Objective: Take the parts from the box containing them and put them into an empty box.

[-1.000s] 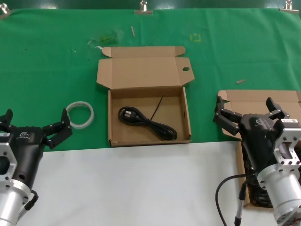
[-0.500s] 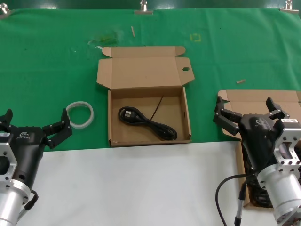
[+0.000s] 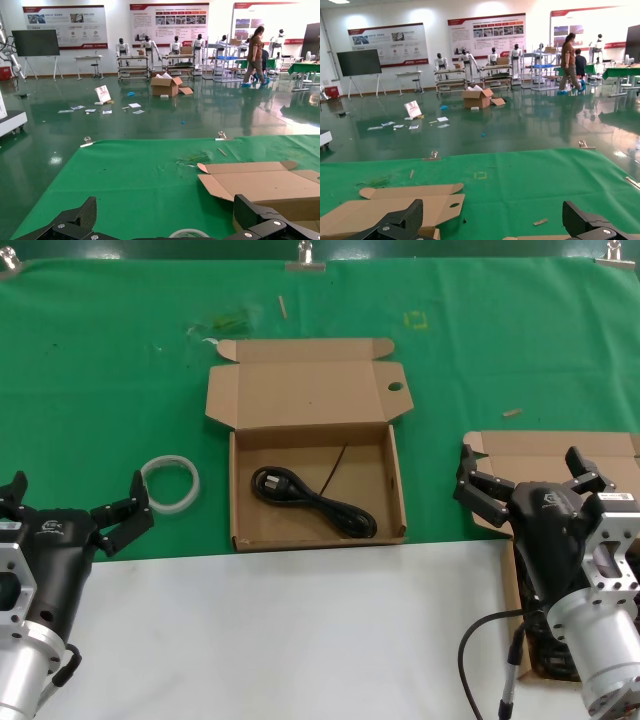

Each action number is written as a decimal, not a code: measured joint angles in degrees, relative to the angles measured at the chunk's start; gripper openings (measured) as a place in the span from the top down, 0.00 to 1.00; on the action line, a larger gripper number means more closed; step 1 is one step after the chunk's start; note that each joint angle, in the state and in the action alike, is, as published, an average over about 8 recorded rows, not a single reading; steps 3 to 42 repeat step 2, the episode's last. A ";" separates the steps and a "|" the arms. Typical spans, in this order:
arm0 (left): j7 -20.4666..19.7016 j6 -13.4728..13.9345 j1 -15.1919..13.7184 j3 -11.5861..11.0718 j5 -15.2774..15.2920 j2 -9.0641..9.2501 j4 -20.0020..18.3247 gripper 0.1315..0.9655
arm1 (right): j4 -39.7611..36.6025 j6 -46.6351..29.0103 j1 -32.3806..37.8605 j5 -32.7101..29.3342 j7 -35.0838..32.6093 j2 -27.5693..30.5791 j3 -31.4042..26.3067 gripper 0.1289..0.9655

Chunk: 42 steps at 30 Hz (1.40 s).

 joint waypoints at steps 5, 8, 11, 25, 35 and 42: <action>0.00 0.00 0.00 0.00 0.00 0.00 0.00 0.00 | 0.00 0.00 0.00 0.00 0.00 0.00 0.00 0.00; 0.00 0.00 0.00 0.00 0.00 0.00 0.00 0.00 | 0.00 0.00 0.00 0.00 0.00 0.00 0.00 0.00; 0.00 0.00 0.00 0.00 0.00 0.00 0.00 0.00 | 0.00 0.00 0.00 0.00 0.00 0.00 0.00 0.00; 0.00 0.00 0.00 0.00 0.00 0.00 0.00 0.00 | 0.00 0.00 0.00 0.00 0.00 0.00 0.00 0.00; 0.00 0.00 0.00 0.00 0.00 0.00 0.00 0.00 | 0.00 0.00 0.00 0.00 0.00 0.00 0.00 0.00; 0.00 0.00 0.00 0.00 0.00 0.00 0.00 0.00 | 0.00 0.00 0.00 0.00 0.00 0.00 0.00 0.00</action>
